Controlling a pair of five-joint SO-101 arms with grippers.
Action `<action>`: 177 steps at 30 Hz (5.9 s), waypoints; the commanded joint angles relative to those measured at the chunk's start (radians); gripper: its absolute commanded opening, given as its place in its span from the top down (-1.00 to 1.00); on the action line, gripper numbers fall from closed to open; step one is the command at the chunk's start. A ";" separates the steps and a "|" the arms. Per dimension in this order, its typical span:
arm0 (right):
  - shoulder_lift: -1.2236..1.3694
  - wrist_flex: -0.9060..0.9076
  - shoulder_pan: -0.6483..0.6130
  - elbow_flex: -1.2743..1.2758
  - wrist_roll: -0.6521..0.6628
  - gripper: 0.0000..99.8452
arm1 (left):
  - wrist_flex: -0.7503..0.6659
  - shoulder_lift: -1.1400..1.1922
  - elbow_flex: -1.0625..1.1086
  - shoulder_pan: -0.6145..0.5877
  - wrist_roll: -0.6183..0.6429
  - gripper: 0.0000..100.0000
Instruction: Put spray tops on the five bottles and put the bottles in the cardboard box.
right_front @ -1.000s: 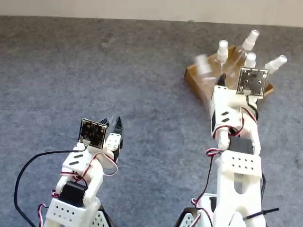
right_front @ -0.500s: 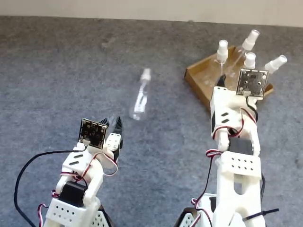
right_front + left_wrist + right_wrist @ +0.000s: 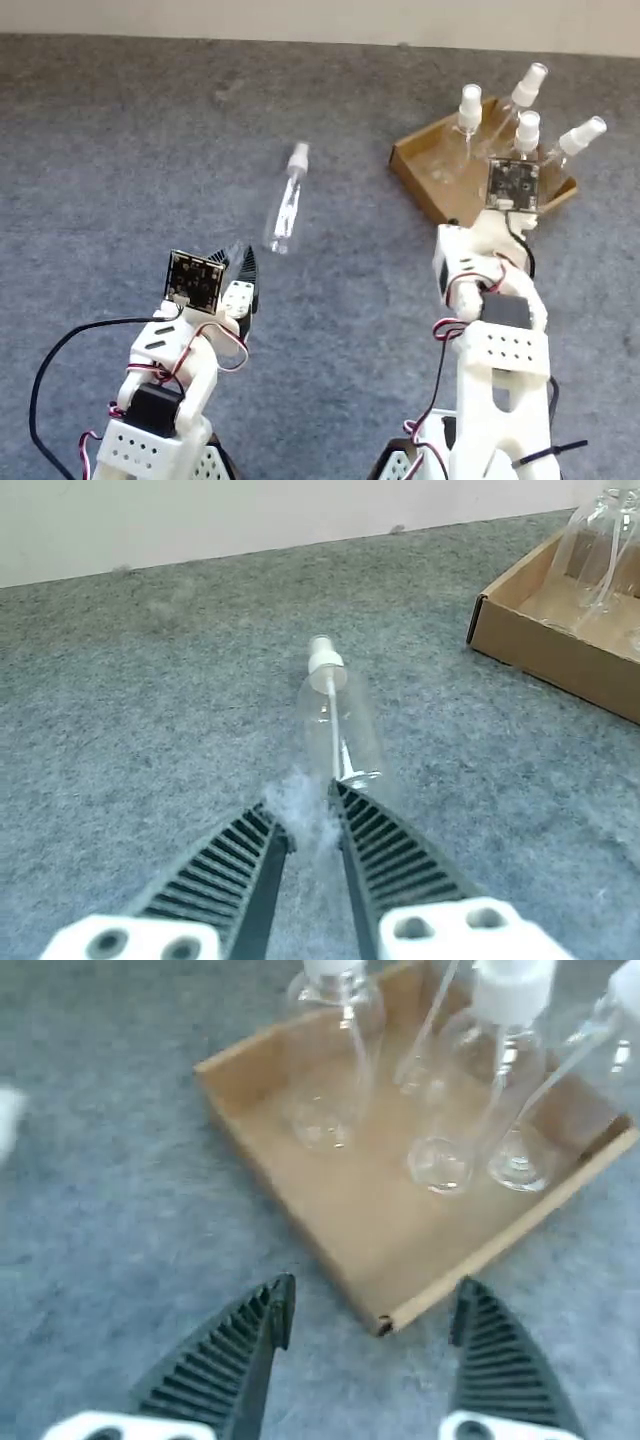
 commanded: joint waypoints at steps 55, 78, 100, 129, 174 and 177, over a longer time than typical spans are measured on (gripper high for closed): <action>-0.027 0.286 -0.410 -0.292 -0.121 0.83 | -0.031 -0.015 0.019 -0.194 -0.006 0.99; 0.860 0.562 -0.510 -1.153 -0.252 0.49 | -0.009 -0.015 0.019 -0.127 -0.008 0.99; 1.840 0.924 -0.526 -2.207 -0.252 0.30 | -0.009 -0.015 0.019 -0.125 -0.008 0.99; 1.962 1.198 -0.430 -2.718 0.046 0.71 | -0.008 -0.013 0.019 -0.125 -0.069 0.99; 0.984 1.201 -0.529 -2.706 0.044 0.71 | -0.008 -0.013 0.019 -0.125 -0.071 0.99; 0.921 1.201 -0.529 -2.706 0.044 0.71 | -0.008 -0.013 0.019 -0.125 -0.071 0.99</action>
